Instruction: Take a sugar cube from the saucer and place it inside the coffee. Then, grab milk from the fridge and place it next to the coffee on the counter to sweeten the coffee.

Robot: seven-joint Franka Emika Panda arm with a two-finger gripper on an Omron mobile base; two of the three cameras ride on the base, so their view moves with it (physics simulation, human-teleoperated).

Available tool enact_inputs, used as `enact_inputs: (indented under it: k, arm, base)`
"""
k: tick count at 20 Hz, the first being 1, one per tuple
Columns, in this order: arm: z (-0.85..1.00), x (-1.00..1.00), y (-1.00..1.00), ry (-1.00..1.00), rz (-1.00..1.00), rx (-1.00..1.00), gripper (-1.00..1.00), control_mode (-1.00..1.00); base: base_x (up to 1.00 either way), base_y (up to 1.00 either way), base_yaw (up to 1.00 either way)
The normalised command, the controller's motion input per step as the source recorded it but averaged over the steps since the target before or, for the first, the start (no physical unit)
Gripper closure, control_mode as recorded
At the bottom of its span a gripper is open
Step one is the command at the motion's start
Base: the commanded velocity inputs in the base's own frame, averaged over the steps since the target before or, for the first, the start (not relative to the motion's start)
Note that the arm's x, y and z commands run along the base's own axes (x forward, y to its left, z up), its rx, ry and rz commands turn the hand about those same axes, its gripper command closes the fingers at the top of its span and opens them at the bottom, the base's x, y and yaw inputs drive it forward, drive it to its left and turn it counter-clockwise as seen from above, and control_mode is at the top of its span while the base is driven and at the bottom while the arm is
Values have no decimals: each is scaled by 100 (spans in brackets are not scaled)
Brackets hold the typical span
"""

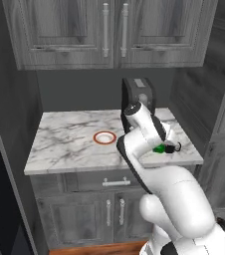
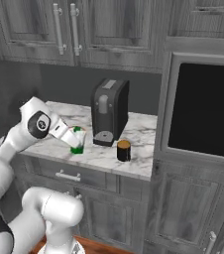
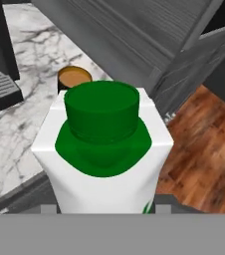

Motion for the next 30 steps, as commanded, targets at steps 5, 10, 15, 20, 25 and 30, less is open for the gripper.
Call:
enact_inputs:
  k: [5,10,15,20,25,30]
  arm:
    - [-29,61,-29,0,-9,-9,100,-100]
    - [-41,30,-10,-4,0,-12,100,-100]
    - [-32,2,-23,-8,1,-4,100,-100]
    - [-4,11,-16,0,2,3,100,-100]
    - [-4,13,-1,-2,3,0,100,-100]
    - [-19,8,-1,-5,1,0,100,-100]
  base:
    - [0,0,0]
    - [0,0,0]
    - [0,0,0]
    - [0,0,0]
    - [0,0,0]
    - [0,0,0]
